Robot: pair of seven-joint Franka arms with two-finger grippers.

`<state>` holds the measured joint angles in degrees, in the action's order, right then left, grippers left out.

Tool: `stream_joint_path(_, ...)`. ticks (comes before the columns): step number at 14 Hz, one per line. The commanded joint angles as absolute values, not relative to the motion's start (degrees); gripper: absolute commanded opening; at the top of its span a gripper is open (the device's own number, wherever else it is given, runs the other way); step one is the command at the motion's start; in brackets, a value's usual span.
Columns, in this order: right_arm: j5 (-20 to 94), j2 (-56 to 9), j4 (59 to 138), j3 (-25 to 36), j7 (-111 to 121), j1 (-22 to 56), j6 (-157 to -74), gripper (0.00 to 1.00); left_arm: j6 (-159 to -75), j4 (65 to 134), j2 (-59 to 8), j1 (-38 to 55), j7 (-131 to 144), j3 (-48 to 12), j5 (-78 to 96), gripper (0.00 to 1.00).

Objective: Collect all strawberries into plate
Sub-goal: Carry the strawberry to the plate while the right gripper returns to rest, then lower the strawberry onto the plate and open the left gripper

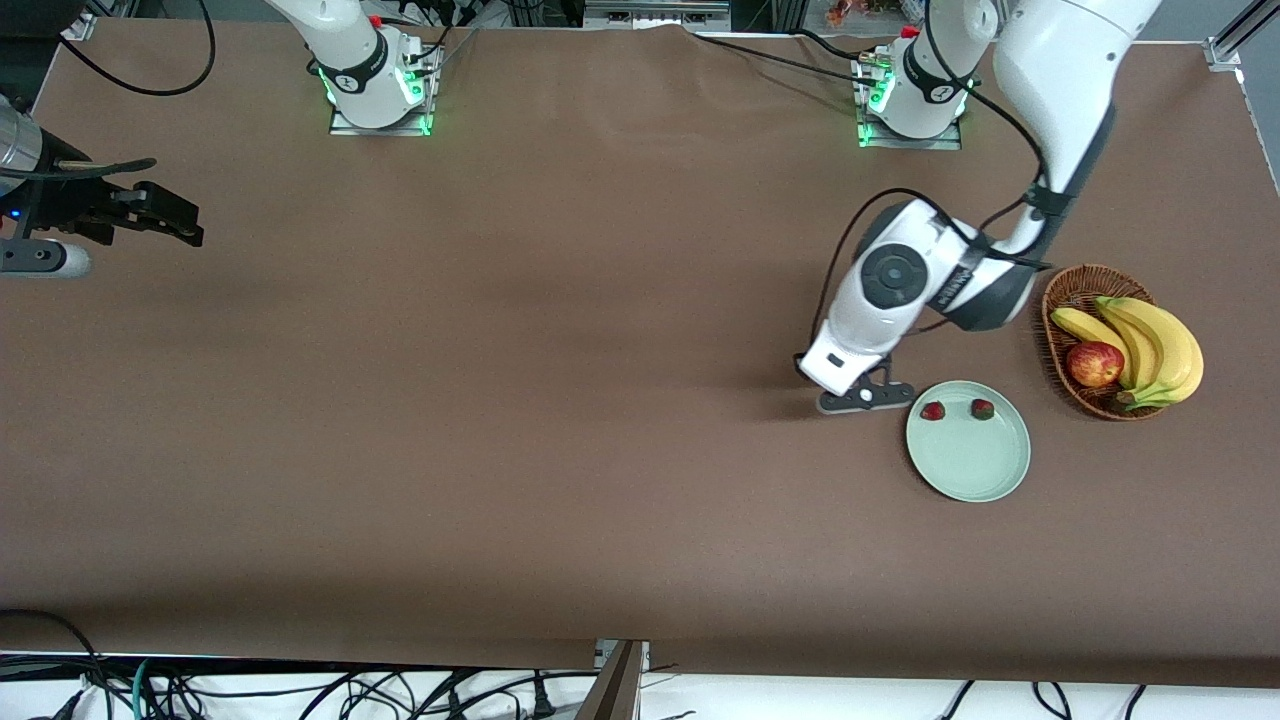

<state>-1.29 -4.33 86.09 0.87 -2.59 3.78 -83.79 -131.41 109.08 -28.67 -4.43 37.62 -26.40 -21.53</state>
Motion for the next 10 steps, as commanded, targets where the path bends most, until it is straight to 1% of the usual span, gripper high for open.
stream_joint_path(1, -2.3, -4.5, 85.3, 0.3, -1.9, 3.5, -83.4, 1.0, -130.3, 108.5, -28.0, -10.9, 24.0, -27.1, -22.6, 0.14)
stream_joint_path(6, -2.2, -4.6, 85.3, 0.3, -1.8, 3.6, -83.7, 1.0, -131.0, 105.7, -29.6, -18.8, -0.7, -26.7, -22.8, 0.14)
stream_joint_path(7, -2.2, -4.5, 85.3, 0.3, -1.8, 3.5, -83.8, 1.0, -131.7, 104.9, -31.2, -21.0, -5.6, -26.7, -22.9, 0.17)
stream_joint_path(8, -2.2, -4.6, 85.3, 0.3, -1.8, 3.5, -83.8, 1.0, -132.8, 104.9, -32.6, -22.6, -10.0, -26.7, -22.9, 0.17)
stream_joint_path(9, -2.2, -4.5, 85.3, 0.3, -1.8, 3.5, -83.7, 1.0, -133.6, 104.8, -32.9, -23.3, -13.5, -26.7, -22.9, 0.26)
stream_joint_path(10, -2.3, -4.6, 85.3, 0.3, -1.8, 3.5, -83.7, 1.0, -133.6, 104.6, -33.0, -23.8, -15.8, -26.7, -22.7, 0.52)
